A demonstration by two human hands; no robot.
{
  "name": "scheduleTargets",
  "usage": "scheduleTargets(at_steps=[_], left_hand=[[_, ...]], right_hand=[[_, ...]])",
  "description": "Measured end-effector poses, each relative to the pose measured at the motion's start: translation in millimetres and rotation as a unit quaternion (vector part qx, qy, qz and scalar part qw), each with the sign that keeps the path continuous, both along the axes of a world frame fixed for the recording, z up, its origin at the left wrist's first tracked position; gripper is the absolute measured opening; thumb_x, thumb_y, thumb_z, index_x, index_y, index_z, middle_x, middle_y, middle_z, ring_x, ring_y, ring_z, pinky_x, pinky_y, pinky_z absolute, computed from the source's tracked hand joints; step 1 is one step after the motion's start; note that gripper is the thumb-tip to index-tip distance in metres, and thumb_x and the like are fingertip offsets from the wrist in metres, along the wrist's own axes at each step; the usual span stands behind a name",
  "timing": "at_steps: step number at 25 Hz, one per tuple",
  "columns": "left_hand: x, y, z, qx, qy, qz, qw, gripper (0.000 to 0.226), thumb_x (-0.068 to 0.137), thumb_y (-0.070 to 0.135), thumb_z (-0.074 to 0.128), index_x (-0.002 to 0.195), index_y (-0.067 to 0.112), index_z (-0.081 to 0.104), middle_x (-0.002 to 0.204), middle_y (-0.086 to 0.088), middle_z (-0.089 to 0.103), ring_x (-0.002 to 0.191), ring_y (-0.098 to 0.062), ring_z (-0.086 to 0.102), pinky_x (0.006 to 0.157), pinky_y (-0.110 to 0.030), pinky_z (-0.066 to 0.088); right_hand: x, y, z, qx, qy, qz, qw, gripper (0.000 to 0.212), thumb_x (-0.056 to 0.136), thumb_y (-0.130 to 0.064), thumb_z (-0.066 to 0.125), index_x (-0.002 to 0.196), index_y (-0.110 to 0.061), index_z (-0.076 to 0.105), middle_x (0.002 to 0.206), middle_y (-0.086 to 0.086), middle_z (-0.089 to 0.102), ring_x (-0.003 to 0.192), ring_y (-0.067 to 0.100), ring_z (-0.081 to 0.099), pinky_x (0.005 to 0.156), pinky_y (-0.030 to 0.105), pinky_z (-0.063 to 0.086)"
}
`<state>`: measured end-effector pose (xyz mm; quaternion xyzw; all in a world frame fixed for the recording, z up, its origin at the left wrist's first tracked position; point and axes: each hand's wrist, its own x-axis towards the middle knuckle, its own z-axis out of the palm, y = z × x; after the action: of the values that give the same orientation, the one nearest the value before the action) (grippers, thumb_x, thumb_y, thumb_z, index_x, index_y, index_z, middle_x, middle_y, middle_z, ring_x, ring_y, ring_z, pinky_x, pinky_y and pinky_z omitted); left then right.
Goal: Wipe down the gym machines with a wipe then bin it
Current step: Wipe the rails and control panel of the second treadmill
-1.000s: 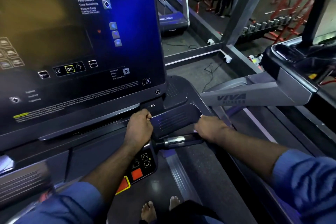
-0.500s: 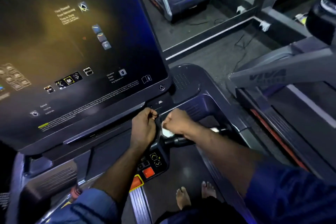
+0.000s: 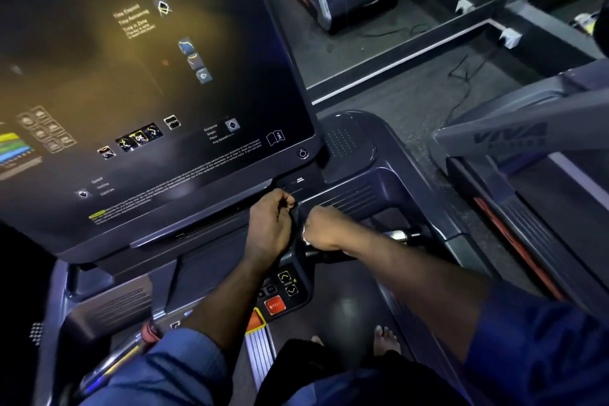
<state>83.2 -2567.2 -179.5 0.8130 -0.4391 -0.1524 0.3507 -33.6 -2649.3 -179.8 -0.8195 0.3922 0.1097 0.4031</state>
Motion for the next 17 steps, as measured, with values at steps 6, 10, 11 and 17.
scheduleTargets(at_steps=[6,10,11,17], left_hand=[[4,2,-3,0.008,-0.017,-0.036,0.999,0.032,0.081,-0.012,0.046,0.088,0.012,0.065,0.085,0.001,0.067,0.082,-0.017,0.060,0.078,-0.027,0.049],[11,4,-8,-0.008,-0.002,-0.053,0.999,0.029,0.082,-0.005,0.044,0.090,0.014,0.065,0.087,0.003,0.066,0.084,-0.020,0.061,0.079,-0.039,0.053],[12,5,-10,-0.014,0.003,-0.065,0.998,0.029,0.083,-0.005,0.044,0.091,0.014,0.065,0.088,0.002,0.067,0.085,-0.020,0.061,0.080,-0.041,0.054],[13,0,-13,-0.033,0.029,-0.165,0.985,0.027,0.089,-0.005,0.049,0.098,0.012,0.067,0.093,-0.001,0.067,0.087,-0.019,0.059,0.083,-0.041,0.053]], right_hand=[[1,4,3,-0.017,-0.006,-0.028,0.999,0.017,0.090,-0.016,0.058,0.076,-0.009,0.064,0.088,0.012,0.071,0.089,0.032,0.071,0.059,0.028,0.047],[-6,9,7,-0.013,-0.042,-0.069,0.997,0.010,0.088,-0.023,0.073,0.093,-0.019,0.080,0.092,-0.001,0.079,0.088,0.016,0.073,0.076,0.028,0.058],[-10,12,8,-0.027,-0.054,-0.068,0.996,0.011,0.090,-0.024,0.074,0.097,-0.020,0.081,0.096,-0.002,0.080,0.090,0.014,0.073,0.077,0.023,0.055],[-57,77,0,-0.205,-0.154,0.005,0.967,0.026,0.089,0.000,0.062,0.107,-0.015,0.071,0.107,-0.003,0.073,0.099,0.012,0.066,0.092,0.025,0.049]])
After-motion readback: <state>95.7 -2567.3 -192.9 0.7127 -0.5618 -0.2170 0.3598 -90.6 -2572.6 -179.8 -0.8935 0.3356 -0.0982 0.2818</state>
